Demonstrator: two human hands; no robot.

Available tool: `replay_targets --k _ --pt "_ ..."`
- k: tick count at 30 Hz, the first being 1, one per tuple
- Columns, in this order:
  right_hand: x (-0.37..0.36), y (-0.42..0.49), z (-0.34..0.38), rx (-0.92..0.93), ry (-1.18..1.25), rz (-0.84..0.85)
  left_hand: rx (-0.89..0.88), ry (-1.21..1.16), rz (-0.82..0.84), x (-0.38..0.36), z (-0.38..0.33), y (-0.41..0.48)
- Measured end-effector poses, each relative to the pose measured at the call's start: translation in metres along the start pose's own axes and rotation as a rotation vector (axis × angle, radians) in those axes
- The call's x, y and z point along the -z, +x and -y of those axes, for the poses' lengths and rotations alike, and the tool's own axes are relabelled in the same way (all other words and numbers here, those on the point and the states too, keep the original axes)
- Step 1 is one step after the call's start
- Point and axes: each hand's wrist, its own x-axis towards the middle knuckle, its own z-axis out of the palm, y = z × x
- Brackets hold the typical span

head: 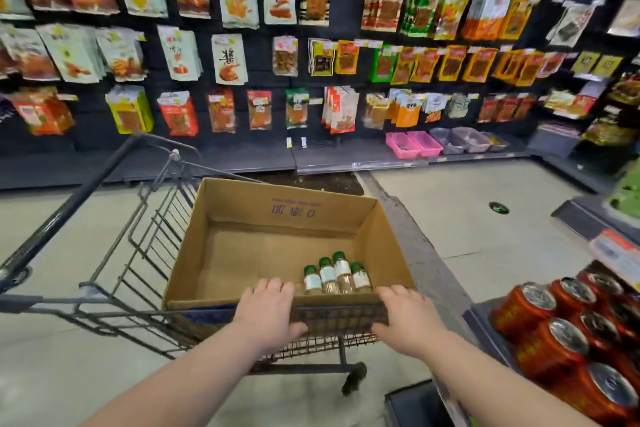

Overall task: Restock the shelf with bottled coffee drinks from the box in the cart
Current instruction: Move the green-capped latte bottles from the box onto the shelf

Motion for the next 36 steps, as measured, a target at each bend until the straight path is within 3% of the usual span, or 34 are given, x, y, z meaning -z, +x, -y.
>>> replay_targets --k 12,20,36 --pt "0.015 0.124 0.017 -0.214 0.035 0.111 -0.118 0.024 0.129 0.019 0.075 0.145" --pt "0.004 0.167 -0.006 -0.291 0.044 0.219 -0.157 -0.007 0.277 -0.006 0.067 0.198" --pt "-0.076 0.306 -0.072 -0.243 0.176 0.497 0.121 -0.065 0.536 -0.079 0.046 0.287"
